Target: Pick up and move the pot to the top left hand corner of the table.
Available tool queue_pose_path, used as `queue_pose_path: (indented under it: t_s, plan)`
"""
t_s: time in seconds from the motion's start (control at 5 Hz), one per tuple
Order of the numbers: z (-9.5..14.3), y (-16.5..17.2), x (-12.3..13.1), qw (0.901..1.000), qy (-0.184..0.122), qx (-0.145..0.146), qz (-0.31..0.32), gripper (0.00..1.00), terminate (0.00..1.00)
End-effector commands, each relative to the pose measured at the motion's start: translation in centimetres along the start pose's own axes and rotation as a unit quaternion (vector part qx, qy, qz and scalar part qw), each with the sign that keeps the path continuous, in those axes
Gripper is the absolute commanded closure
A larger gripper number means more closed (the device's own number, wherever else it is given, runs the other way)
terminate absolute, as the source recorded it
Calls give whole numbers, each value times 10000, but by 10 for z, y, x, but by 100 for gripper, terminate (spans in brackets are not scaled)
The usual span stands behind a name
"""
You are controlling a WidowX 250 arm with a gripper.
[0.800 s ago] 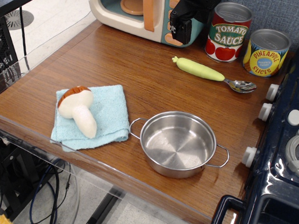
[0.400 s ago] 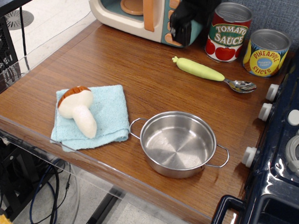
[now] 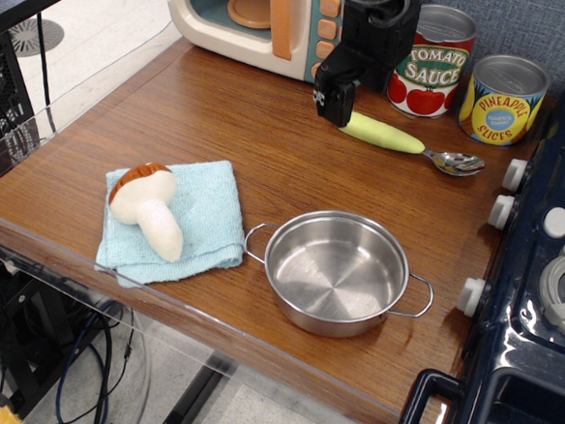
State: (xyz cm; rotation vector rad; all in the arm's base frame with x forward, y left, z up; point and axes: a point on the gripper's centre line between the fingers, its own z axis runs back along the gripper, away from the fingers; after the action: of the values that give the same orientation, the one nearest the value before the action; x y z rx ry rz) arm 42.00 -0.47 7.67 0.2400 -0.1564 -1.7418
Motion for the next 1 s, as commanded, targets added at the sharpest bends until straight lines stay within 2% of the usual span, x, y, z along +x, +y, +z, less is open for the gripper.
queue_pose_path:
  t_s: [0.0,0.4,0.6,0.8]
  plan:
    - [61,-32,33,9988,136,453,-83,0,0]
    - [64,-91,64,9982,380,335,-313,0,0]
    - [65,-116,67,9980,425,324,-330,0,0]
    - [62,-140,61,9983,512,144,-253,0,0]
